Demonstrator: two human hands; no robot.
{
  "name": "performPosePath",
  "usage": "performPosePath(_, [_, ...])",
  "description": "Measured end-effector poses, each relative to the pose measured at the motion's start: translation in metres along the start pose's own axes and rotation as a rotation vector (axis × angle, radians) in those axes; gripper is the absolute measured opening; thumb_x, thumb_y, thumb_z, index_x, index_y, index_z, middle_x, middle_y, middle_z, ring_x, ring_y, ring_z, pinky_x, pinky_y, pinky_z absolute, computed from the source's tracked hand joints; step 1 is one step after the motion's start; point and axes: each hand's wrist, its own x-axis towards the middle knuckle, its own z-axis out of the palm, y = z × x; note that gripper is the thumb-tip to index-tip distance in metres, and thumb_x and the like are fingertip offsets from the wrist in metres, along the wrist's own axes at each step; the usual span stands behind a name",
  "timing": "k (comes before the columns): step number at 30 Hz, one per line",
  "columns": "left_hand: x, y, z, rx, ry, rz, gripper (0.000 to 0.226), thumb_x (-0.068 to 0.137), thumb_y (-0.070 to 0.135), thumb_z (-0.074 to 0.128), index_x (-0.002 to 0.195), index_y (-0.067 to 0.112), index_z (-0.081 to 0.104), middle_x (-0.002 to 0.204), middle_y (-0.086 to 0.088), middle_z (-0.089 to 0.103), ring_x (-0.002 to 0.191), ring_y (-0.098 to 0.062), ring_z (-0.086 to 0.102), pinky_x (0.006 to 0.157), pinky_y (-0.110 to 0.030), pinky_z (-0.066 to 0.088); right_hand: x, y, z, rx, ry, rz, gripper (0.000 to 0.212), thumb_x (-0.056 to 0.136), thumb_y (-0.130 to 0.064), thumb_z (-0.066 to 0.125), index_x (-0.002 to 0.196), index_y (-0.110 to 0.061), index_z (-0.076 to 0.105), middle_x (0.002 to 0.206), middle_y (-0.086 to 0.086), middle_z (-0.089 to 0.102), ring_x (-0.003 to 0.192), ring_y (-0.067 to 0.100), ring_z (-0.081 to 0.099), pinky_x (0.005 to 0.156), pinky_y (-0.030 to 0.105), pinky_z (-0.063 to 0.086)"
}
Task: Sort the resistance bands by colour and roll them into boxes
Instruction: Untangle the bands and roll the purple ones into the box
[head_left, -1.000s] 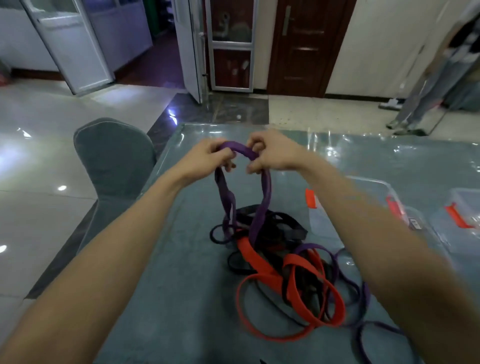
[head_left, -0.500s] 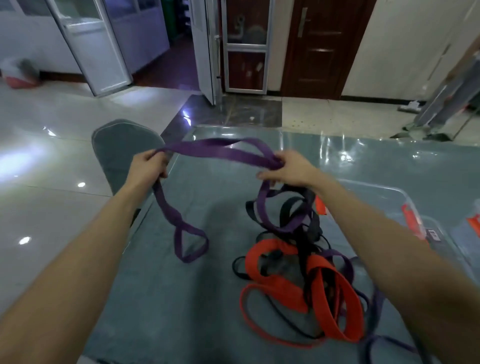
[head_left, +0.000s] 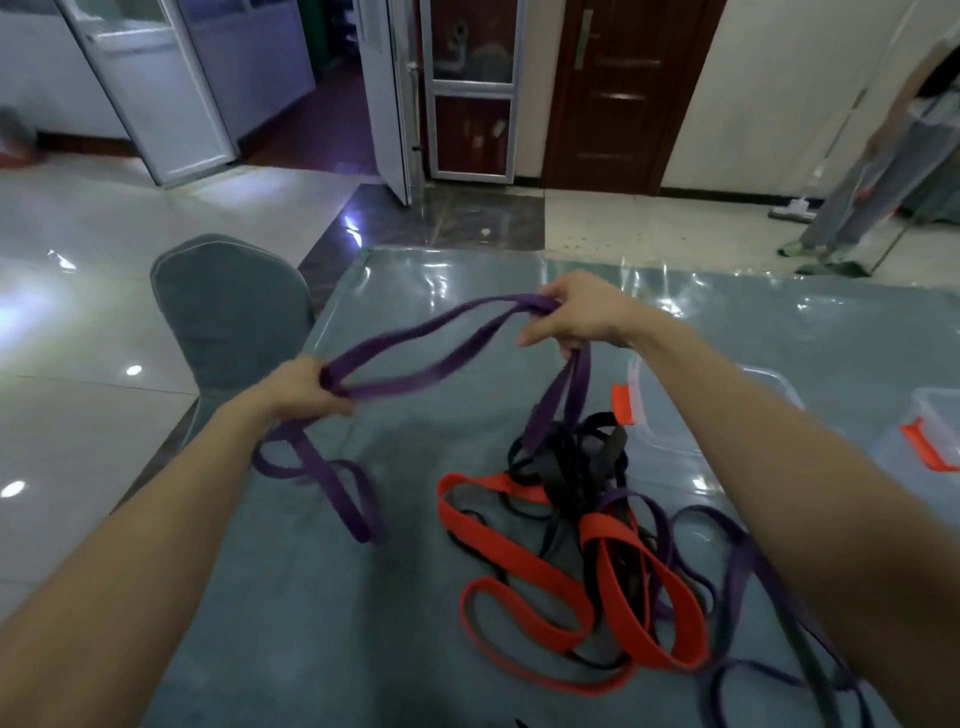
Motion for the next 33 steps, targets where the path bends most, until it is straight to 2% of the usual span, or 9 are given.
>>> performPosePath(3, [-0.009, 0.033, 0.014, -0.163, -0.196, 0.171, 0.138, 0.059, 0.048, 0.106, 0.168, 0.033, 0.023, 0.155, 0.013, 0.043, 0.147, -0.013, 0.042, 0.124, -0.039, 0.039, -0.005, -0.043, -0.002, 0.035, -0.097, -0.108, 0.026, 0.080, -0.018, 0.095, 0.091, -0.004, 0.076, 0.071, 0.010, 0.066, 0.060, 0.022, 0.058, 0.063, 0.026, 0.059])
performPosePath(5, [-0.015, 0.067, 0.017, -0.392, -0.149, 0.368, 0.152, 0.053, 0.053, 0.107, 0.169, 0.049, 0.010, 0.168, 0.020, 0.032, 0.155, -0.003, 0.026, 0.127, -0.034, 0.028, -0.010, -0.070, 0.002, -0.035, -0.141, -0.154, 0.028, 0.083, -0.013, 0.091, 0.101, 0.003, 0.075, 0.077, 0.015, 0.069, 0.065, 0.024, 0.063, 0.065, 0.025, 0.060])
performPosePath(9, [-0.030, 0.126, 0.014, -0.424, -0.185, 0.583, 0.070, 0.073, 0.041, 0.101, 0.135, 0.038, 0.069, 0.139, 0.013, 0.071, 0.135, -0.007, 0.063, 0.116, -0.043, 0.052, -0.015, -0.111, 0.002, -0.186, -0.187, -0.228, 0.029, 0.087, -0.010, 0.086, 0.110, 0.003, 0.074, 0.096, 0.027, 0.076, 0.074, 0.026, 0.071, 0.073, 0.030, 0.062])
performPosePath(12, [-0.032, 0.148, 0.001, -0.739, 0.001, 0.592, 0.012, 0.096, 0.018, 0.074, 0.088, 0.011, 0.068, 0.079, -0.014, 0.074, 0.085, -0.033, 0.079, 0.094, -0.054, 0.062, -0.021, -0.112, -0.015, 0.061, -0.113, -0.300, 0.035, 0.083, -0.021, 0.091, 0.109, -0.004, 0.075, 0.096, 0.025, 0.077, 0.078, 0.028, 0.075, 0.078, 0.031, 0.064])
performPosePath(16, [-0.022, 0.141, -0.035, -0.917, 0.366, 0.534, 0.020, 0.079, -0.003, 0.046, 0.080, 0.012, 0.059, 0.053, 0.000, 0.047, 0.047, -0.017, 0.050, 0.059, -0.035, 0.056, -0.035, -0.041, 0.030, -0.242, -0.174, -0.103, 0.024, 0.094, -0.029, 0.082, 0.109, -0.013, 0.073, 0.098, 0.003, 0.082, 0.091, 0.015, 0.079, 0.090, 0.034, 0.059])
performPosePath(21, [-0.009, 0.105, -0.039, -0.966, 0.489, 0.356, 0.032, 0.076, -0.003, 0.044, 0.084, 0.014, 0.068, 0.057, 0.003, 0.055, 0.040, -0.013, 0.044, 0.058, -0.033, 0.043, -0.024, -0.022, 0.023, 0.140, 0.035, -0.216, 0.018, 0.085, -0.039, 0.088, 0.091, -0.027, 0.075, 0.083, 0.002, 0.079, 0.077, 0.018, 0.079, 0.072, 0.028, 0.061])
performPosePath(24, [-0.014, 0.080, -0.028, -0.832, 0.531, 0.264, 0.027, 0.077, 0.001, 0.050, 0.071, 0.021, 0.066, 0.051, 0.004, 0.054, 0.043, -0.014, 0.049, 0.056, -0.032, 0.047, -0.030, 0.010, 0.065, -0.209, -0.158, -0.027, 0.031, 0.085, -0.053, 0.087, 0.084, -0.026, 0.074, 0.075, -0.007, 0.077, 0.067, 0.007, 0.073, 0.070, 0.026, 0.053])
performPosePath(29, [-0.015, 0.013, 0.009, -0.508, 0.456, 0.110, 0.029, 0.085, 0.006, 0.078, 0.074, 0.016, 0.054, 0.066, -0.002, 0.052, 0.063, -0.021, 0.051, 0.064, -0.042, 0.055, -0.030, 0.022, 0.079, -0.053, 0.041, 0.015, 0.038, 0.100, -0.046, 0.073, 0.094, -0.008, 0.075, 0.067, -0.007, 0.069, 0.056, 0.004, 0.063, 0.059, 0.018, 0.047])
performPosePath(33, [-0.033, 0.004, 0.033, -0.178, -0.004, 0.150, 0.061, 0.068, 0.030, 0.105, 0.112, 0.021, 0.065, 0.095, 0.003, 0.072, 0.084, -0.017, 0.070, 0.080, -0.032, 0.058, -0.037, 0.006, 0.078, -0.061, 0.066, -0.031, 0.043, 0.096, -0.052, 0.076, 0.088, -0.009, 0.074, 0.066, -0.003, 0.070, 0.054, 0.007, 0.065, 0.053, 0.021, 0.048])
